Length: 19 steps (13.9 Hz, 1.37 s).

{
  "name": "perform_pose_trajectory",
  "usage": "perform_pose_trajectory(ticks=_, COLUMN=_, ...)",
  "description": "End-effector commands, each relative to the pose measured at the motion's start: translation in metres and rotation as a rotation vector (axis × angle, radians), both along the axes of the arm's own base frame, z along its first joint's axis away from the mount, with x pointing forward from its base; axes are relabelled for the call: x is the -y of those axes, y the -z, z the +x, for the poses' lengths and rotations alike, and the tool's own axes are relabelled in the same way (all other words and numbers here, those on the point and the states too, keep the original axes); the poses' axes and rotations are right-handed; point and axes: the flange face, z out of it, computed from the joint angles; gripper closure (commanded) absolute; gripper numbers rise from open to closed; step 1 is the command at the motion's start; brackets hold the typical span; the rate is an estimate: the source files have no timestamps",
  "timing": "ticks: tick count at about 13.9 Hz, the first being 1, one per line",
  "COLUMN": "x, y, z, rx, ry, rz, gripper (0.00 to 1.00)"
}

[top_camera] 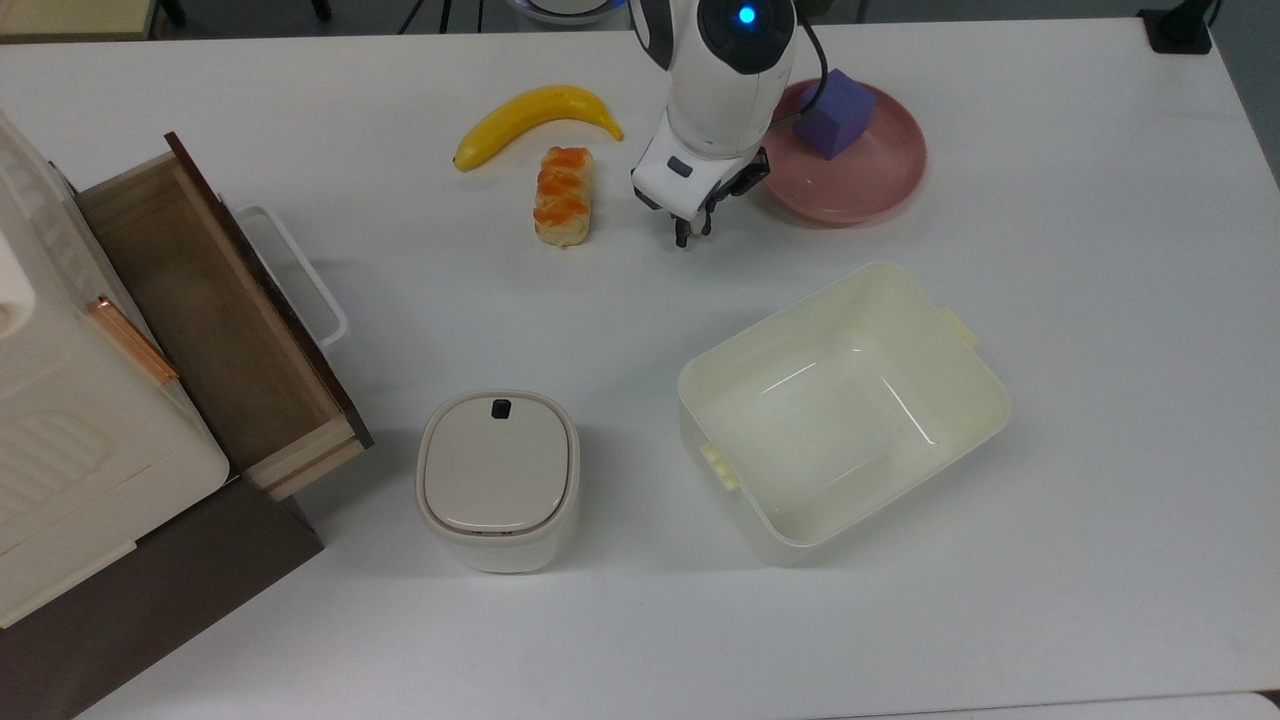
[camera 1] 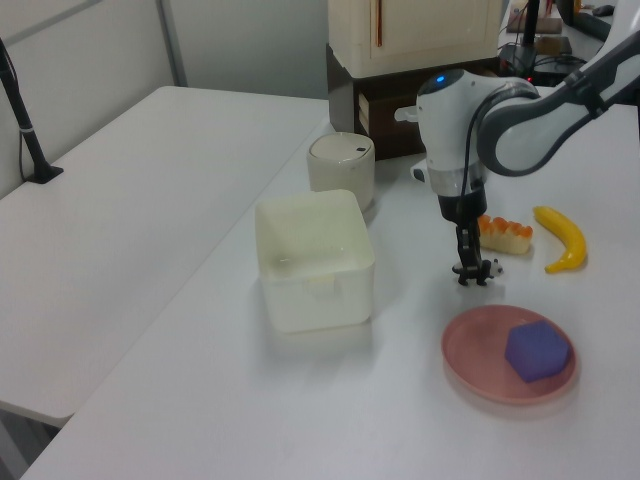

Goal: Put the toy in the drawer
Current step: 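Close the gripper on the black-and-white panda toy and lift it, then carry the panda toy over the open wooden drawer and release it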

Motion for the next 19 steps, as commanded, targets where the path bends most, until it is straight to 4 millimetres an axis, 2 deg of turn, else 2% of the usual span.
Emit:
perform_pose_trajectory(ticks=1, x=0.015, y=-0.057, z=0.023, rx=0.025, ry=0.049, rz=0.001, gripper=0.89)
perform_pose_trajectory(ticks=4, x=0.049, y=-0.096, z=0.046, rx=0.079, ry=0.100, rz=-0.009, gripper=0.89)
perform_pose_trajectory(ticks=6, x=0.074, y=-0.114, z=0.058, rx=0.122, ry=0.132, rz=-0.020, gripper=0.89)
perform_pose_trajectory(ticks=10, x=0.133, y=-0.126, z=0.072, rx=0.179, ry=0.179, rz=-0.090, gripper=0.89)
perform_pose_trajectory(ticks=11, x=0.152, y=-0.134, z=0.079, rx=0.236, ry=0.191, rz=-0.112, gripper=0.89)
perform_pose_trajectory(ticks=12, x=0.162, y=-0.140, z=0.083, rx=0.269, ry=0.187, rz=-0.122, gripper=0.89)
perform_pose_trajectory(ticks=13, x=0.175, y=-0.149, z=0.088, rx=0.299, ry=0.173, rz=-0.131, gripper=0.88)
perform_pose_trajectory(ticks=14, x=0.199, y=-0.169, z=0.092, rx=0.333, ry=0.147, rz=-0.138, gripper=0.88)
perform_pose_trajectory(ticks=17, x=0.241, y=-0.200, z=0.096, rx=0.372, ry=0.038, rz=-0.174, gripper=0.87)
perform_pose_trajectory(ticks=19, x=0.261, y=-0.206, z=0.098, rx=0.367, ry=-0.046, rz=-0.225, gripper=0.86)
